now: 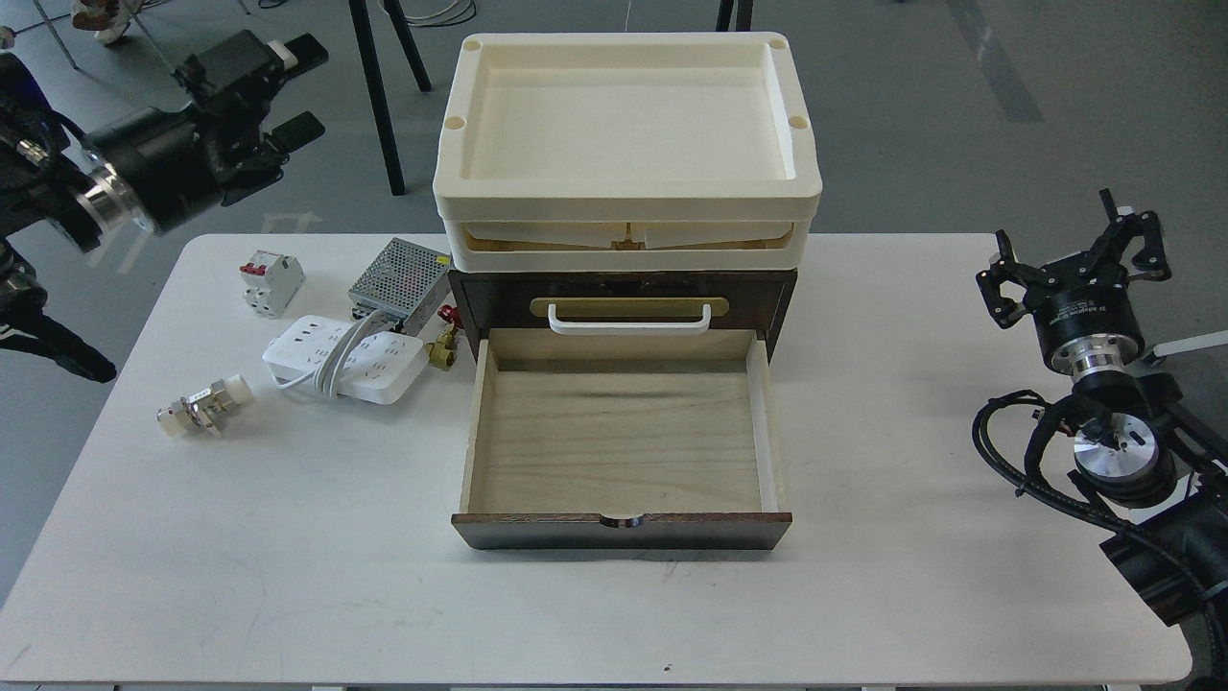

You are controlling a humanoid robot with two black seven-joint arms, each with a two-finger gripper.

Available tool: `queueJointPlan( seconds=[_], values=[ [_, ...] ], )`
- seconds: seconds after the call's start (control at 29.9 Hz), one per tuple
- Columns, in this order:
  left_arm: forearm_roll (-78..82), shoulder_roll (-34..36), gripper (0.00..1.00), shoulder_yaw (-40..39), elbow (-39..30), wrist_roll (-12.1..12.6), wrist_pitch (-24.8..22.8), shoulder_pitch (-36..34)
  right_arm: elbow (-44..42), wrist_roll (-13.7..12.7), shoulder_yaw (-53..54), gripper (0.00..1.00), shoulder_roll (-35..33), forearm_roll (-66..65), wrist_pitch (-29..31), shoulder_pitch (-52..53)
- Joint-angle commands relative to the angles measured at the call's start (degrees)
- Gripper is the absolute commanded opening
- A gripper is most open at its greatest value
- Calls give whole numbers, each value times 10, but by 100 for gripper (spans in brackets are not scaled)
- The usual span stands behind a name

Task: Put charging cable into cabinet
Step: 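Move the left gripper toward the white power strip beside the cabinet, then lower the left gripper and grasp the white power strip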

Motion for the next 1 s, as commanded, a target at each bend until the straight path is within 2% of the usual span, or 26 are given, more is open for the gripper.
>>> queueJointPlan(
  seconds=[0.0,0.1,0.27,0.3,0.44,0.5,0.77,0.97],
  values=[
    [199,-4,99,2,-2,-1,42,6,0,1,0,100,0,0,-1,0],
    [267,-8,98,25,-1,0,84,19,0,1,-1,100,0,0,-1,0],
    [418,-10,98,139,10,5,217,26,0,2,-1,100,1,0,-1,0],
    [439,-15,98,160,21,6,232,25,0,2,-1,100,1,0,-1,0],
    [481,-63,95,204,131,3,237,19,0,3,-1,100,1,0,-1,-1],
    [485,-82,93,209,161,0,237,18,0,3,-1,100,1,-1,-1,-1],
    [486,-119,83,225,185,1,234,17,0,3,-1,100,0,-4,-1,0],
    [484,-134,66,258,231,0,204,-8,0,3,-2,100,0,-5,-1,0]
  ],
)
